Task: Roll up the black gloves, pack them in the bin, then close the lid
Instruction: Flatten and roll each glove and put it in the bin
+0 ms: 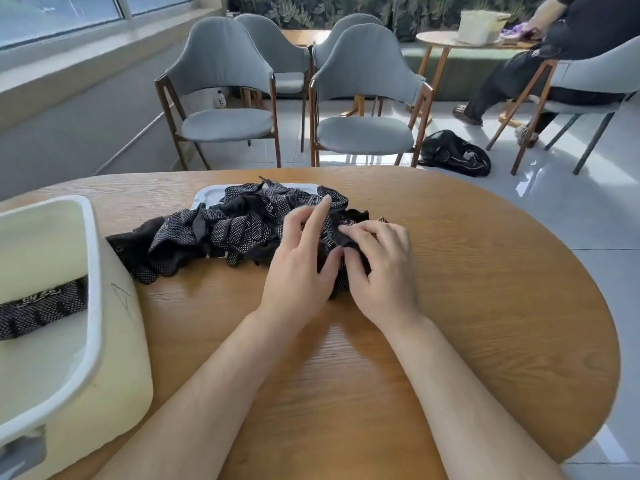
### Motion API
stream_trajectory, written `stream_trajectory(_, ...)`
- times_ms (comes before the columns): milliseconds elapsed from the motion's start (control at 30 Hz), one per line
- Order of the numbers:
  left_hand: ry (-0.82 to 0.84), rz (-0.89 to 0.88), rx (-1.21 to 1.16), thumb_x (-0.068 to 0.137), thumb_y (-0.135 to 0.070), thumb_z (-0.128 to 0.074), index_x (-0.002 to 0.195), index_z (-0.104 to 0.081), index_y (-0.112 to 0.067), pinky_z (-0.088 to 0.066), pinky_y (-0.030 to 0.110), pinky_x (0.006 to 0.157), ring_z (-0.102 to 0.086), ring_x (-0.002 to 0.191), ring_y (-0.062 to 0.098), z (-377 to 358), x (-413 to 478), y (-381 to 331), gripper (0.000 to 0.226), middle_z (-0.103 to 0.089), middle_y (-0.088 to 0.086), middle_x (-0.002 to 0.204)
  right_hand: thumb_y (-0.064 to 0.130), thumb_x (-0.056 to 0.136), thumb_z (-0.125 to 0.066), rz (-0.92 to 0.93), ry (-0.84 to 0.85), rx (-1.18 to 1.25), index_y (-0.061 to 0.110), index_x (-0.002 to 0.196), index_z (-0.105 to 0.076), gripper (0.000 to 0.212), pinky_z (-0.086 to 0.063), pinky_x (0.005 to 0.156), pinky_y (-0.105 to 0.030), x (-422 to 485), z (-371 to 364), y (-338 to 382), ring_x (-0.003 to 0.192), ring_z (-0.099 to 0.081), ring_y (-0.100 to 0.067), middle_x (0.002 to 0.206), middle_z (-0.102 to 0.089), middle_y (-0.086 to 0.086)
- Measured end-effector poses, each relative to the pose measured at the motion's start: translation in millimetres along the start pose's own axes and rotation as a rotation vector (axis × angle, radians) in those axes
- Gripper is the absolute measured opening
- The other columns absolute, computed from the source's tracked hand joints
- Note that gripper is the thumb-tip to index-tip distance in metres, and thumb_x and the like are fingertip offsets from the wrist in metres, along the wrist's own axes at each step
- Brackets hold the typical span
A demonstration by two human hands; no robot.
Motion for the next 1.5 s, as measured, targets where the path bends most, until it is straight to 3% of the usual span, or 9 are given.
stream_trajectory(100, 0.053, -0.069, -0.022, 0.093, -0.004, -0.060, 0.147, -0.047, -0.016, -0.045, 0.022, 0.103, -0.050, 0.126, 0.007, 15, 1, -5, 0.057, -0.047, -0.004, 0.143, 0.015, 0.101, -0.059, 0.082, 0.104, 0.121, 0.010, 0.127, -0.070, 0.029, -0.038, 0.109, -0.023, 2, 7, 10, 0.115, -0.056, -0.027, 0.122, -0.065, -0.004)
stream_trajectory(200, 0.042, -0.021, -0.003, 0.096, -0.015, -0.064, 0.128, -0.060, -0.017, -0.048, 0.022, 0.088, -0.058, 0.099, 0.003, 28, -4, -5, 0.033, -0.058, -0.010, 0.119, 0.013, 0.099, -0.064, 0.045, 0.124, 0.257, 0.012, 0.125, -0.068, 0.026, -0.045, 0.104, -0.026, 7, 18, 24, 0.111, -0.062, -0.019, 0.115, -0.069, 0.002)
stream_trajectory(367, -0.011, 0.112, -0.125, 0.091, -0.026, -0.074, 0.105, -0.062, -0.027, -0.042, 0.011, 0.068, -0.058, 0.076, 0.010, 53, -18, -10, 0.019, -0.055, -0.018, 0.100, 0.017, 0.092, -0.073, -0.449, 0.253, 0.681, 0.036, 0.102, -0.073, 0.021, -0.054, 0.095, -0.034, 13, 28, 39, 0.101, -0.069, -0.006, 0.101, -0.074, 0.016)
stream_trajectory(633, -0.077, 0.224, -0.154, 0.100, -0.028, -0.061, 0.087, -0.067, -0.022, -0.033, 0.020, 0.050, -0.042, 0.052, 0.008, 82, -30, -2, 0.016, -0.055, -0.012, 0.062, 0.016, 0.095, -0.073, -0.511, 0.329, 0.867, 0.028, 0.103, -0.074, 0.015, -0.053, 0.081, -0.013, 21, 35, 61, 0.095, -0.072, -0.001, 0.097, -0.078, 0.013)
stream_trajectory(767, -0.084, 0.261, -0.101, 0.097, -0.031, -0.064, 0.098, -0.070, -0.024, -0.041, 0.020, 0.055, -0.049, 0.059, 0.009, 89, -30, 3, 0.009, -0.067, -0.009, 0.076, 0.020, 0.090, -0.079, -0.583, 0.399, 0.769, 0.032, 0.087, -0.073, 0.014, -0.046, 0.065, -0.005, 26, 33, 56, 0.073, -0.068, 0.010, 0.080, -0.076, 0.021)
stream_trajectory(900, -0.160, 0.332, -0.057, 0.099, -0.030, -0.062, 0.095, -0.067, -0.024, -0.048, 0.028, 0.062, -0.059, 0.062, 0.005, 90, -10, 2, 0.008, -0.067, -0.009, 0.076, 0.024, 0.093, -0.076, -0.520, 0.381, 0.668, 0.033, 0.092, -0.072, 0.010, -0.046, 0.056, -0.013, 47, 33, 67, 0.054, -0.060, 0.002, 0.067, -0.071, 0.019)
stream_trajectory(1100, -0.285, 0.129, -0.055, 0.100, -0.022, -0.060, 0.104, -0.065, -0.015, -0.046, 0.016, 0.076, -0.061, 0.089, 0.002, 104, -6, -19, 0.009, -0.065, -0.011, 0.097, 0.013, 0.094, -0.073, -0.241, 0.215, 0.744, 0.025, 0.102, -0.075, 0.014, -0.059, 0.083, -0.027, 57, 44, 73, 0.095, -0.073, -0.011, 0.100, -0.078, 0.007)
stream_trajectory(1300, 0.083, -0.159, 0.242, 0.087, -0.022, -0.067, 0.100, -0.066, -0.018, -0.053, 0.042, 0.082, -0.061, 0.101, 0.020, 79, -82, 33, 0.014, -0.064, -0.008, 0.117, 0.004, 0.086, -0.075, -0.121, 0.439, 0.543, 0.029, 0.094, -0.078, 0.027, -0.049, 0.076, -0.017, -17, 30, 37, 0.099, -0.070, -0.010, 0.109, -0.075, 0.016)
stream_trajectory(1500, 0.346, -0.225, 0.235, 0.074, -0.028, -0.063, 0.094, -0.060, -0.024, -0.037, 0.027, 0.094, -0.053, 0.124, 0.010, 77, -119, 27, 0.021, -0.064, -0.017, 0.128, 0.006, 0.081, -0.078, -0.093, 0.656, 0.424, 0.031, 0.089, -0.081, 0.027, -0.039, 0.079, -0.006, -62, 42, 22, 0.101, -0.058, -0.001, 0.105, -0.074, 0.020)
Point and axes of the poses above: each hand's wrist, its own x-axis towards the middle knuckle, its own z-axis out of the back of the hand, y = z × x, the point moved 1 cm from there along x, towards the middle knuckle
